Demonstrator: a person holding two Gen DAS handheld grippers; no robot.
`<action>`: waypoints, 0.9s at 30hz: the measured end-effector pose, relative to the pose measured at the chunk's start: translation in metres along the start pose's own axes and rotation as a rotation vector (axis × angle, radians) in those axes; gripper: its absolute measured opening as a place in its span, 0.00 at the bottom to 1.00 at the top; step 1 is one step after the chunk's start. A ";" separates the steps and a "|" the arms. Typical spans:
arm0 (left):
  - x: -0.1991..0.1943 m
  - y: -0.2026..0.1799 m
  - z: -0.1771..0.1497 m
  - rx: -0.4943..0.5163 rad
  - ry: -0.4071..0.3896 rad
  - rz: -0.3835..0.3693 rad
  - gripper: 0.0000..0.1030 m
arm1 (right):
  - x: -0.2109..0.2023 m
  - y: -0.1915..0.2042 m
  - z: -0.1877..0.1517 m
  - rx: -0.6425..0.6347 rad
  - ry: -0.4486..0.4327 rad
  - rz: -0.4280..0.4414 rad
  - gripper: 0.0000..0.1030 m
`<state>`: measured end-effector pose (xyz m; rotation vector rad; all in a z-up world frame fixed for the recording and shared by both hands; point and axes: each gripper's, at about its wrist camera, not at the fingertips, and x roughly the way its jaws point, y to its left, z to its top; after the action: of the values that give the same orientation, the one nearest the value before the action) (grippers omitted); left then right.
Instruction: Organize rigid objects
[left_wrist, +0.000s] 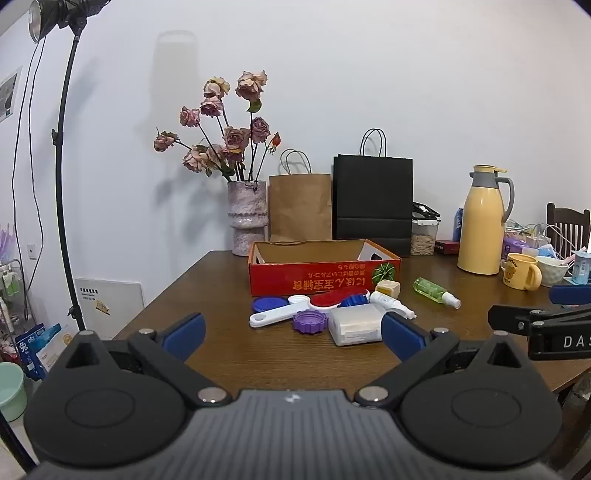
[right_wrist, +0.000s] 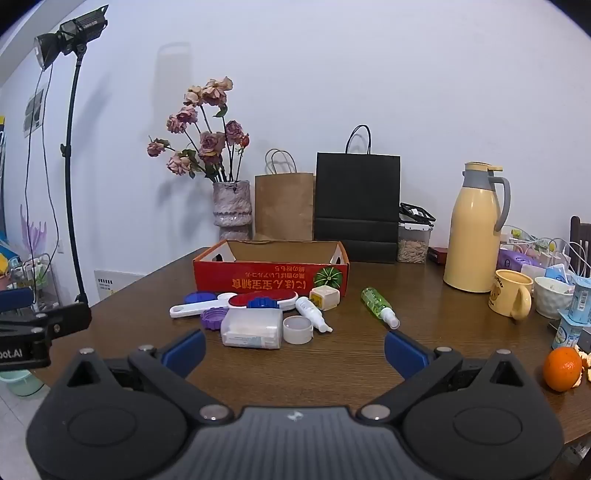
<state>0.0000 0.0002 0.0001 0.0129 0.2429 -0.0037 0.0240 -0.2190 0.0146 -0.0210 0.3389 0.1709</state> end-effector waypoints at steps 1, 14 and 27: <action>0.000 0.000 0.000 0.001 0.000 0.003 1.00 | 0.000 0.000 0.000 0.000 0.000 0.000 1.00; 0.001 0.003 -0.002 0.000 0.010 -0.002 1.00 | 0.000 0.001 0.000 0.000 -0.002 0.001 1.00; 0.002 0.002 -0.001 0.001 0.013 0.001 1.00 | 0.000 0.002 -0.001 -0.001 -0.003 0.000 1.00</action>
<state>0.0014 0.0023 -0.0016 0.0140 0.2558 -0.0023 0.0234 -0.2172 0.0134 -0.0221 0.3363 0.1713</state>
